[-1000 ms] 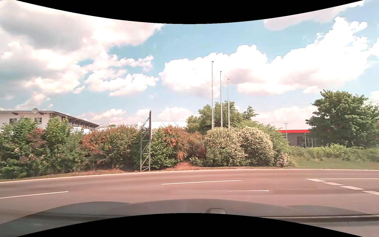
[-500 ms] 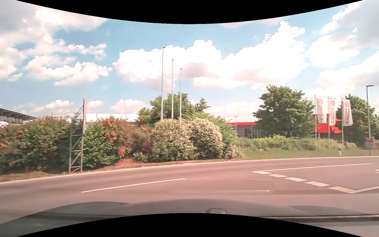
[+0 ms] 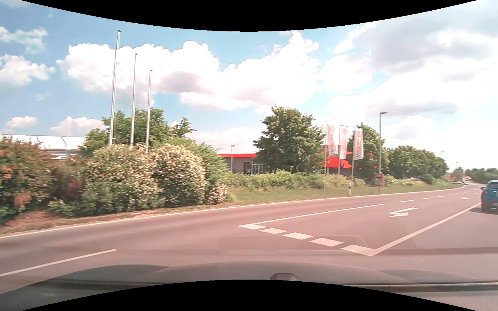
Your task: Follow the waypoints while adhering to traffic rules and regulations
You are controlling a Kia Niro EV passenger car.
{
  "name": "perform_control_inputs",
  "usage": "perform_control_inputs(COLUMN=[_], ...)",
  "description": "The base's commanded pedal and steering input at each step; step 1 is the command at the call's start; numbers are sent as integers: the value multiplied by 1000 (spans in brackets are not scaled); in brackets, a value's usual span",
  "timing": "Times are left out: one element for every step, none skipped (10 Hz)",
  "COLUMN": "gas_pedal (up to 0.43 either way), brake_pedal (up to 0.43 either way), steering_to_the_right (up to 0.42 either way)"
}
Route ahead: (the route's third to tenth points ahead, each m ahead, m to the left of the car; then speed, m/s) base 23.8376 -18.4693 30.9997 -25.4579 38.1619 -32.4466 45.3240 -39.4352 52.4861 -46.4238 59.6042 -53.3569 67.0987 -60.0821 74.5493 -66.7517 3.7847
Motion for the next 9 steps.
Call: perform_control_inputs(gas_pedal=[220,220,228,248,268,287,311,319,331], brake_pedal=[0,0,0,0,0,0,0,0,0], steering_to_the_right=[666,630,589,548,509,476,425,375,318])
